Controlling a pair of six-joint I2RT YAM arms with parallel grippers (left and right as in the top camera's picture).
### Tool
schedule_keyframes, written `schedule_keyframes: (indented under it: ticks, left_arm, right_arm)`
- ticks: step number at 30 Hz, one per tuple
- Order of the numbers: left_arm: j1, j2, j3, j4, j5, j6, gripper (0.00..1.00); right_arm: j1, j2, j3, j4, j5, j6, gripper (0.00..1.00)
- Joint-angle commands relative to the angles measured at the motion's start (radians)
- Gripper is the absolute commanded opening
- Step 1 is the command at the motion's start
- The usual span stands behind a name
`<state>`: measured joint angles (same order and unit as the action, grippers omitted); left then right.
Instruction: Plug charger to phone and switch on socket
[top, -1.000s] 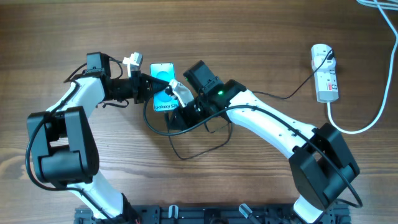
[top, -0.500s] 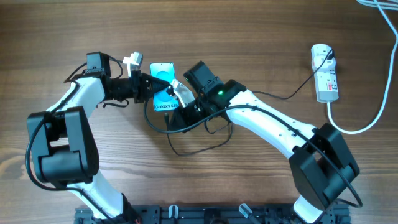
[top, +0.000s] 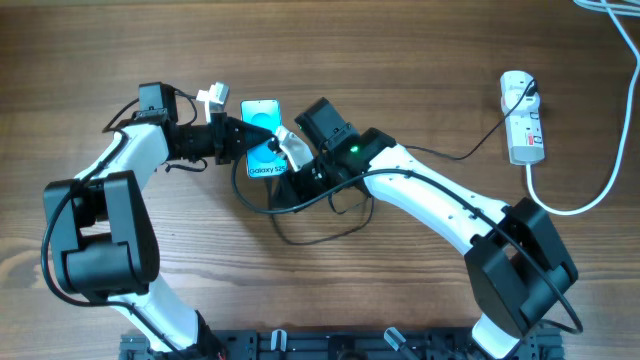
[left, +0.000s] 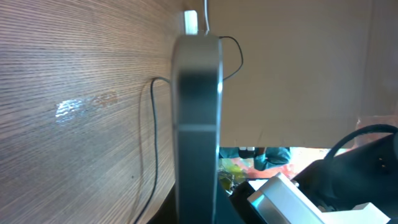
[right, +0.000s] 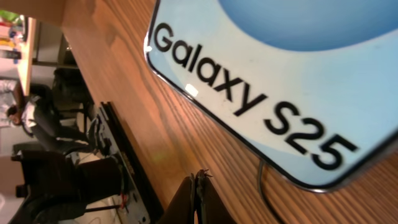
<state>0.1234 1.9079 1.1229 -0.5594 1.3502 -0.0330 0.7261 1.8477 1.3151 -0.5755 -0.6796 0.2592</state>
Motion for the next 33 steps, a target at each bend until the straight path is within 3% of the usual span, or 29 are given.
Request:
schedule_keyframes:
  ticks: [1,2,3,4,6,8,24,33]
  left_arm:
    - [0.012,0.003,0.003,0.008,-0.003,-0.003,0.04]
    - [0.029,0.003,0.003,0.014,-0.003,-0.01,0.04]
    - [0.04,0.003,0.003,0.018,-0.003,-0.021,0.04]
    - [0.051,0.003,0.003,0.021,-0.006,-0.034,0.04]
    - [0.087,0.003,0.003,0.026,-0.006,-0.063,0.04]
    - [0.126,0.003,0.003,0.026,-0.006,-0.089,0.04]
    - [0.274,0.003,0.003,0.017,-0.005,-0.416,0.04]
    - [0.274,0.003,0.003,-0.02,-0.005,-0.428,0.04]
  right_arm:
    - [0.003,-0.005,0.0,-0.002,0.037,0.005,0.17]
    - [0.003,-0.005,0.0,-0.003,0.037,0.003,0.43]
    - [0.003,-0.005,0.0,-0.002,0.037,0.003,0.6]
    - [0.003,-0.005,0.0,-0.002,0.04,0.003,0.66]
    - [0.003,-0.005,0.0,-0.001,0.069,0.007,0.9]
    - [0.003,-0.004,0.0,0.011,0.093,0.007,0.99]
    - [0.111,0.127,0.0,0.087,0.478,0.129,0.98]
    - [0.181,0.191,0.0,0.117,0.722,0.167,0.98]
